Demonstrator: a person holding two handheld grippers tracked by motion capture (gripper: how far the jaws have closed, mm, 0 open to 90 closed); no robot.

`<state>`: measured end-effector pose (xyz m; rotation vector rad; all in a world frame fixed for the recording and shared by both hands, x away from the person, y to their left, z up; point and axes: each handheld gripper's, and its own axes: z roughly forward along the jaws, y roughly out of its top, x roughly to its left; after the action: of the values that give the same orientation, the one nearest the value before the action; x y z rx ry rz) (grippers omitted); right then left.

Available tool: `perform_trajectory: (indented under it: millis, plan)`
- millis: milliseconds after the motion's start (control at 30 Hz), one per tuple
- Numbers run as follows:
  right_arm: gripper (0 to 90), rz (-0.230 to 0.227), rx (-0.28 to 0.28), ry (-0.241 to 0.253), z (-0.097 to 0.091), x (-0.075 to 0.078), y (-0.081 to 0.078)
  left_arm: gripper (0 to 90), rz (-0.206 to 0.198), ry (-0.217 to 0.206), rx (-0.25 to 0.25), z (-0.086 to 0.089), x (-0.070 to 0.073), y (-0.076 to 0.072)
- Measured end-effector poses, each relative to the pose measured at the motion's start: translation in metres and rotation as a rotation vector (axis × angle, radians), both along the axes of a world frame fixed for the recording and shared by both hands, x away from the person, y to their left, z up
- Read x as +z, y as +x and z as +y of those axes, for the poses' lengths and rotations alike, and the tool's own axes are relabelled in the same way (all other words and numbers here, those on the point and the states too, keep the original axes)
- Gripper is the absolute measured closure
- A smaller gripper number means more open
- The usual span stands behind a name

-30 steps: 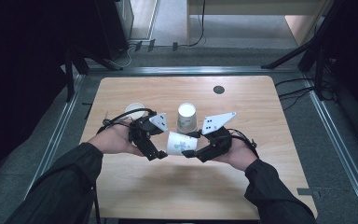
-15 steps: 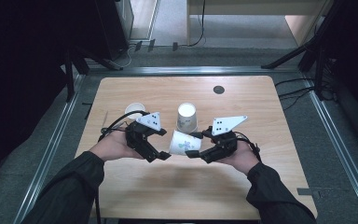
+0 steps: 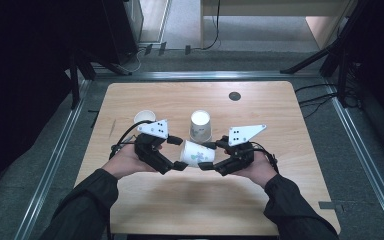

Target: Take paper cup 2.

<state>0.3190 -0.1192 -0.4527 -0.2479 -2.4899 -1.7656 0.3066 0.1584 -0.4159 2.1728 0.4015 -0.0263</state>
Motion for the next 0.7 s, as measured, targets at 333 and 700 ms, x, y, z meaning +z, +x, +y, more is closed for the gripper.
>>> perform_trajectory:
  millis: [333,700]
  plan:
    - [34.6,0.006,0.023,0.000,0.0036,-0.0005,-0.0008,15.6,0.016,-0.037,-0.008,-0.0030,-0.0089,0.0001]
    - [34.7,0.012,0.024,0.002,0.0054,-0.0002,-0.0002,18.8,0.014,-0.049,-0.013,-0.0061,-0.0108,0.0014]
